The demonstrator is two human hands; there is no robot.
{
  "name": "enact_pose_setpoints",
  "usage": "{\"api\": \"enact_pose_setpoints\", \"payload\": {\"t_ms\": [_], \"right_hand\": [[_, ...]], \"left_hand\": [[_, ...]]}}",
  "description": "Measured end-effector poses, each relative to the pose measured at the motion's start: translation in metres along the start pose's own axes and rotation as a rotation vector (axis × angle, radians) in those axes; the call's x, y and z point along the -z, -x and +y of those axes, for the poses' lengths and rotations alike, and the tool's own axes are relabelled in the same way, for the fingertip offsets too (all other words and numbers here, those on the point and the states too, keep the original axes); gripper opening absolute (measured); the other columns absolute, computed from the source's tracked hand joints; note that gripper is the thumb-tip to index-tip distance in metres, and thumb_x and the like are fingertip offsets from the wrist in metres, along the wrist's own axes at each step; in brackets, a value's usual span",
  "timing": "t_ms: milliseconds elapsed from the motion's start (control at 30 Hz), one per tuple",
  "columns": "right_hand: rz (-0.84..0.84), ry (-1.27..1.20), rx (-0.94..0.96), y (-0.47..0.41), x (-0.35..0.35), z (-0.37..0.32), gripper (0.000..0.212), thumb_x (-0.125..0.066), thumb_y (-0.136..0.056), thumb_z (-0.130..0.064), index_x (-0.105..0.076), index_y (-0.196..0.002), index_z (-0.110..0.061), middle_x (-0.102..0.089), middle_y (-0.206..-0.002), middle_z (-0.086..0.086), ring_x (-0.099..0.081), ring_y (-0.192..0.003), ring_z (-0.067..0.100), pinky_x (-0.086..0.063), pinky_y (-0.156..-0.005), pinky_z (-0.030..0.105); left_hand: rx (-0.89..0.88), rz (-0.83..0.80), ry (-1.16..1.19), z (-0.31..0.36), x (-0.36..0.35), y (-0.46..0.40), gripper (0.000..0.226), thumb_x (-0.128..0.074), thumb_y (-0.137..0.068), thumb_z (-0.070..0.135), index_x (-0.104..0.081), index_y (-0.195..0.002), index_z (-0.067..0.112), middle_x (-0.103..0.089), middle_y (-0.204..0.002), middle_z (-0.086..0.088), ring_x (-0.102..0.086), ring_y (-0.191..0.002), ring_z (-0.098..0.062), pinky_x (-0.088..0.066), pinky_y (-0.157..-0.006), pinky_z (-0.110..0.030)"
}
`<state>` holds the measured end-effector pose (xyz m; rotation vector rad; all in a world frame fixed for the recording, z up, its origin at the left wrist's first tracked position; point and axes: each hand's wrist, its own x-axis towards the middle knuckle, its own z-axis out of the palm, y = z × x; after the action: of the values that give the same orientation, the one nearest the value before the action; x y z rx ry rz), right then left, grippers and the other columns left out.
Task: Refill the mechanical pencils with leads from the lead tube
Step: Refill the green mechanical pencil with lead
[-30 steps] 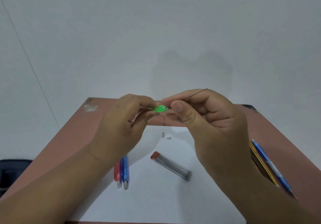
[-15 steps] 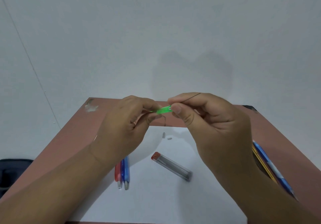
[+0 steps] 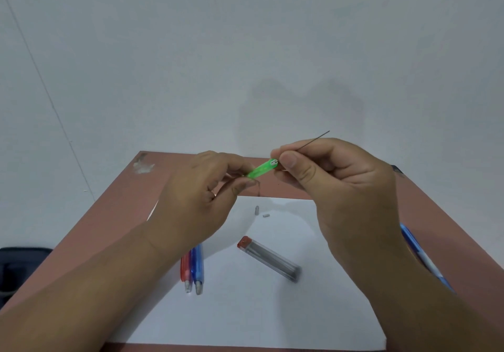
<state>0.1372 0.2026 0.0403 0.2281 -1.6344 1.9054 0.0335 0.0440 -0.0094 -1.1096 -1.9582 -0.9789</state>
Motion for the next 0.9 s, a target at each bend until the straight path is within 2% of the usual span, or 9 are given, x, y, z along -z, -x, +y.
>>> {"api": "enact_pose_setpoints", "payload": {"t_ms": [133, 267, 400, 500, 600, 667, 767, 833, 900], "right_hand": [[0.012, 0.264, 0.11, -0.002, 0.006, 0.006, 0.009, -0.074, -0.084, 0.0, -0.078, -0.086, -0.008, -0.077, -0.082, 0.002, -0.075, -0.077, 0.016, -0.058, -0.072, 0.021], [0.015, 0.337, 0.151, -0.002, 0.007, 0.007, 0.009, -0.076, -0.084, -0.002, -0.078, -0.088, -0.01, -0.077, -0.083, -0.002, -0.074, -0.08, 0.013, -0.056, -0.072, 0.017], [0.004, 0.428, 0.132, -0.003, 0.008, 0.011, 0.013, -0.079, -0.084, -0.008, -0.08, -0.091, -0.018, -0.077, -0.084, -0.011, -0.074, -0.083, 0.008, -0.054, -0.074, 0.015], [-0.003, 0.407, 0.058, -0.003, 0.008, 0.012, 0.024, -0.08, -0.082, -0.008, -0.078, -0.095, -0.028, -0.077, -0.087, -0.016, -0.073, -0.087, 0.003, -0.055, -0.08, 0.015], [-0.008, 0.385, 0.018, -0.004, 0.009, 0.013, 0.03, -0.08, -0.082, -0.008, -0.076, -0.098, -0.032, -0.077, -0.089, -0.015, -0.072, -0.088, 0.001, -0.054, -0.078, 0.013], [-0.013, 0.416, 0.007, -0.005, 0.011, 0.016, 0.029, -0.079, -0.084, -0.011, -0.076, -0.1, -0.034, -0.077, -0.09, -0.015, -0.073, -0.089, 0.002, -0.056, -0.079, 0.017], [-0.011, 0.518, -0.002, -0.007, 0.016, 0.022, 0.024, -0.075, -0.089, -0.015, -0.075, -0.101, -0.036, -0.075, -0.09, -0.017, -0.072, -0.087, 0.004, -0.059, -0.08, 0.024], [-0.027, 0.659, -0.035, -0.011, 0.021, 0.028, 0.019, -0.073, -0.091, -0.018, -0.076, -0.102, -0.033, -0.073, -0.085, -0.021, -0.068, -0.083, -0.004, -0.054, -0.077, 0.014], [-0.113, 0.877, -0.102, -0.014, 0.026, 0.036, 0.017, -0.07, -0.091, -0.02, -0.076, -0.1, -0.032, -0.069, -0.08, -0.021, -0.063, -0.081, -0.008, -0.046, -0.069, 0.006]], "left_hand": [[0.004, -0.008, -0.001, -0.001, 0.0, 0.0, 0.013, -0.059, -0.091, 0.035, -0.058, -0.104, 0.034, -0.058, -0.09, 0.026, -0.057, -0.082, 0.0, -0.041, -0.075, -0.008], [0.011, -0.008, -0.012, -0.002, 0.0, 0.0, 0.013, -0.059, -0.091, 0.036, -0.059, -0.104, 0.035, -0.057, -0.09, 0.025, -0.056, -0.082, 0.002, -0.041, -0.075, -0.008], [0.029, -0.018, -0.007, -0.005, -0.001, 0.002, 0.017, -0.059, -0.092, 0.036, -0.068, -0.103, 0.027, -0.062, -0.092, 0.023, -0.059, -0.082, 0.0, -0.048, -0.073, -0.019], [0.06, -0.033, 0.018, -0.005, -0.002, 0.001, 0.02, -0.059, -0.092, 0.037, -0.07, -0.104, 0.025, -0.069, -0.093, 0.018, -0.062, -0.083, -0.001, -0.052, -0.071, -0.025], [0.127, -0.042, 0.071, -0.005, -0.002, 0.001, 0.019, -0.064, -0.092, 0.036, -0.071, -0.106, 0.026, -0.071, -0.093, 0.02, -0.064, -0.085, 0.001, -0.051, -0.072, -0.017], [0.207, -0.041, 0.115, -0.006, -0.003, 0.003, 0.016, -0.068, -0.092, 0.031, -0.071, -0.107, 0.026, -0.07, -0.094, 0.024, -0.065, -0.087, 0.003, -0.048, -0.072, -0.009], [0.313, -0.025, 0.151, -0.007, -0.006, 0.004, 0.013, -0.07, -0.092, 0.027, -0.071, -0.105, 0.027, -0.068, -0.092, 0.028, -0.066, -0.086, 0.004, -0.046, -0.07, -0.007], [0.354, -0.023, 0.172, -0.008, -0.007, 0.004, 0.012, -0.069, -0.093, 0.027, -0.07, -0.104, 0.028, -0.069, -0.092, 0.027, -0.065, -0.088, 0.003, -0.046, -0.07, -0.007], [0.382, -0.03, 0.183, -0.009, -0.007, 0.002, 0.011, -0.068, -0.093, 0.025, -0.069, -0.103, 0.031, -0.068, -0.096, 0.028, -0.064, -0.089, 0.005, -0.045, -0.071, -0.006]]}}
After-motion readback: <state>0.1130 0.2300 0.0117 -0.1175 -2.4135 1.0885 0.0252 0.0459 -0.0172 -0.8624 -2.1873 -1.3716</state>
